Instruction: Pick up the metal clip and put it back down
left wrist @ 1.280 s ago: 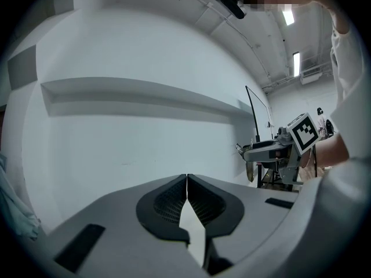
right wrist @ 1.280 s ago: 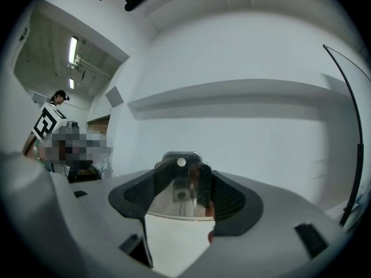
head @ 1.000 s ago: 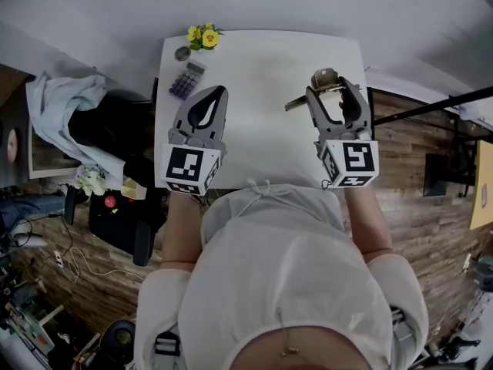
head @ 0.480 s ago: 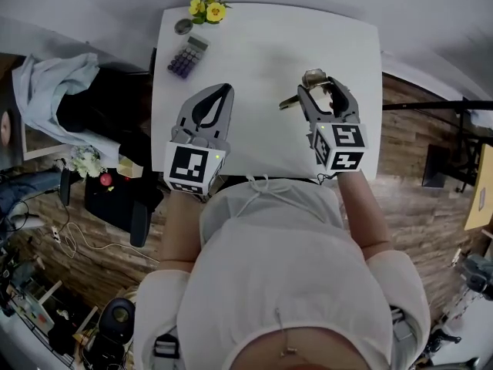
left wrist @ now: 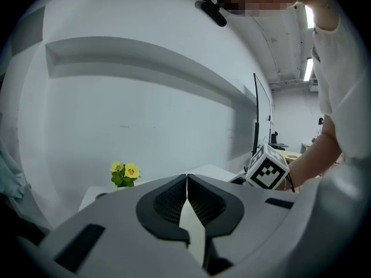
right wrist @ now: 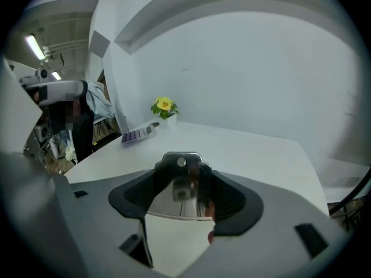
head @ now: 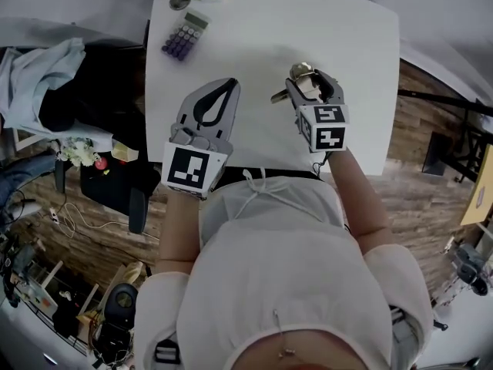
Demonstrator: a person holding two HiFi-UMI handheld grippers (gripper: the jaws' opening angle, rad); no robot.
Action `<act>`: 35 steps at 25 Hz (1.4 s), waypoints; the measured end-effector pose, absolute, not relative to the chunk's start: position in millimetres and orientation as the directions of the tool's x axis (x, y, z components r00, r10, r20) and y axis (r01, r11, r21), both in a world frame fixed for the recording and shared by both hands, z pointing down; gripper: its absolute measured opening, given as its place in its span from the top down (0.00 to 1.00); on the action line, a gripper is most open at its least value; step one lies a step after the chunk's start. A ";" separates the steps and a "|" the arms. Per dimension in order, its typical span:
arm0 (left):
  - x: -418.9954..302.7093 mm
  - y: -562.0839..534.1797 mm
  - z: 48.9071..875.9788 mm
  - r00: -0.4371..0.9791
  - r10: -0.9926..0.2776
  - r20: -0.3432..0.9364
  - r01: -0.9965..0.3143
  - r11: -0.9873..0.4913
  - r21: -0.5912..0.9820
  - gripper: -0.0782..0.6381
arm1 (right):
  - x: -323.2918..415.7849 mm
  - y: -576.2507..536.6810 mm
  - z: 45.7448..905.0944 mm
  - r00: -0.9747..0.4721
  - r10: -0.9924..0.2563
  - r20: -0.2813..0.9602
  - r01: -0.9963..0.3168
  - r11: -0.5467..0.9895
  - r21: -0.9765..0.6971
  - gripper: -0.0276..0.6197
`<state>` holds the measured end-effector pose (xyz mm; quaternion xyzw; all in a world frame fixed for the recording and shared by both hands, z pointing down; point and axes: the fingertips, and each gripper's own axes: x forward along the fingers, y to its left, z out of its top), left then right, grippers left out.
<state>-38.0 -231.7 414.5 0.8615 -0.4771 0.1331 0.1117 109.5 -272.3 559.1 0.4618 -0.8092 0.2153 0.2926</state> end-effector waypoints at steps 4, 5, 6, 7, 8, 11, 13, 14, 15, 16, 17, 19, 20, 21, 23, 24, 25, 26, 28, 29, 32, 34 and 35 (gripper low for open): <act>-40.9 -232.3 428.0 0.518 -0.778 0.356 -0.848 -0.523 0.090 0.86 | 101.9 -272.0 595.0 -0.391 -0.557 0.733 -0.872 0.478 -0.102 0.50; -42.1 -232.4 430.4 0.518 -0.777 0.358 -0.848 -0.522 0.093 0.86 | 100.8 -272.0 602.1 -0.386 -0.546 0.743 -0.873 0.476 -0.104 0.50; -43.1 -232.3 432.7 0.518 -0.776 0.360 -0.848 -0.521 0.097 0.86 | 100.4 -271.7 608.5 -0.381 -0.536 0.753 -0.875 0.473 -0.105 0.50; -44.0 -232.0 435.1 0.519 -0.774 0.362 -0.848 -0.521 0.101 0.86 | 100.5 -271.2 614.2 -0.373 -0.526 0.764 -0.876 0.471 -0.104 0.50; -44.7 -231.7 437.3 0.519 -0.773 0.365 -0.848 -0.520 0.105 0.86 | 100.6 -270.5 619.5 -0.365 -0.516 0.775 -0.878 0.468 -0.102 0.50; -45.6 -230.7 441.3 0.529 -0.768 0.360 -0.843 -0.524 0.119 0.86 | 102.2 -269.7 635.0 -0.337 -0.494 0.802 -0.882 0.464 -0.084 0.50; -44.1 -229.3 440.0 0.547 -0.762 0.346 -0.832 -0.542 0.123 0.86 | 102.4 -269.3 641.4 -0.324 -0.487 0.811 -0.883 0.464 -0.075 0.50; -43.4 -228.5 439.3 0.556 -0.758 0.342 -0.826 -0.551 0.122 0.86 | 101.7 -269.2 642.9 -0.323 -0.485 0.813 -0.883 0.463 -0.075 0.50; -43.1 -227.9 439.3 0.560 -0.754 0.343 -0.822 -0.556 0.119 0.86 | 100.6 -269.0 643.6 -0.324 -0.483 0.813 -0.883 0.464 -0.076 0.50; -43.3 -227.6 440.2 0.561 -0.752 0.347 -0.821 -0.559 0.117 0.86 | 99.5 -268.7 644.0 -0.324 -0.482 0.814 -0.881 0.466 -0.075 0.50; -43.8 -227.6 441.8 0.559 -0.751 0.353 -0.822 -0.557 0.116 0.86 | 98.6 -268.2 644.6 -0.323 -0.480 0.815 -0.880 0.470 -0.071 0.50; -45.7 -228.5 444.9 0.550 -0.752 0.363 -0.828 -0.549 0.115 0.86 | 97.5 -267.8 645.9 -0.314 -0.479 0.820 -0.878 0.475 -0.059 0.50; -46.7 -229.0 445.7 0.545 -0.754 0.365 -0.831 -0.545 0.115 0.86 | 97.3 -267.8 646.3 -0.308 -0.479 0.822 -0.878 0.476 -0.052 0.49; -47.6 -229.5 445.9 0.542 -0.756 0.366 -0.833 -0.541 0.115 0.86 | 97.1 -268.0 646.6 -0.303 -0.478 0.824 -0.877 0.478 -0.045 0.49; -49.4 -230.2 446.0 0.538 -0.758 0.368 -0.836 -0.537 0.115 0.86 | 97.0 -268.5 647.0 -0.292 -0.478 0.828 -0.875 0.483 -0.030 0.48; -50.1 -230.5 446.1 0.536 -0.759 0.370 -0.837 -0.535 0.115 0.86 | 97.0 -268.8 646.9 -0.288 -0.478 0.830 -0.874 0.484 -0.024 0.46; -50.8 -230.8 446.1 0.533 -0.760 0.372 -0.839 -0.533 0.114 0.86 | 97.1 -269.1 646.7 -0.286 -0.480 0.829 -0.875 0.484 -0.022 0.45; -51.4 -231.1 446.1 0.531 -0.761 0.373 -0.840 -0.531 0.114 0.86 | 97.3 -269.4 646.2 -0.287 -0.483 0.827 -0.877 0.480 -0.024 0.43; -52.7 -231.7 445.6 0.528 -0.763 0.373 -0.842 -0.528 0.112 0.86 | 97.6 -270.4 643.7 -0.293 -0.495 0.818 -0.883 0.469 -0.032 0.40; -53.4 -232.2 445.0 0.527 -0.764 0.372 -0.843 -0.527 0.110 0.86 | 97.5 -270.7 641.0 -0.298 -0.503 0.811 -0.884 0.466 -0.037 0.39; -54.4 -233.1 439.9 0.523 -0.771 0.363 -0.845 -0.525 0.101 0.86 | 95.9 -271.3 624.4 -0.329 -0.534 0.778 -0.885 0.462 -0.057 0.39; -53.4 -233.3 433.2 0.523 -0.776 0.352 -0.844 -0.528 0.091 0.86 | 93.6 -273.2 604.3 -0.368 -0.571 0.734 -0.882 0.464 -0.082 0.40; -52.6 -233.5 429.1 0.524 -0.778 0.346 -0.844 -0.530 0.085 0.86 | 92.5 -274.7 592.0 -0.391 -0.594 0.703 -0.879 0.467 -0.093 0.41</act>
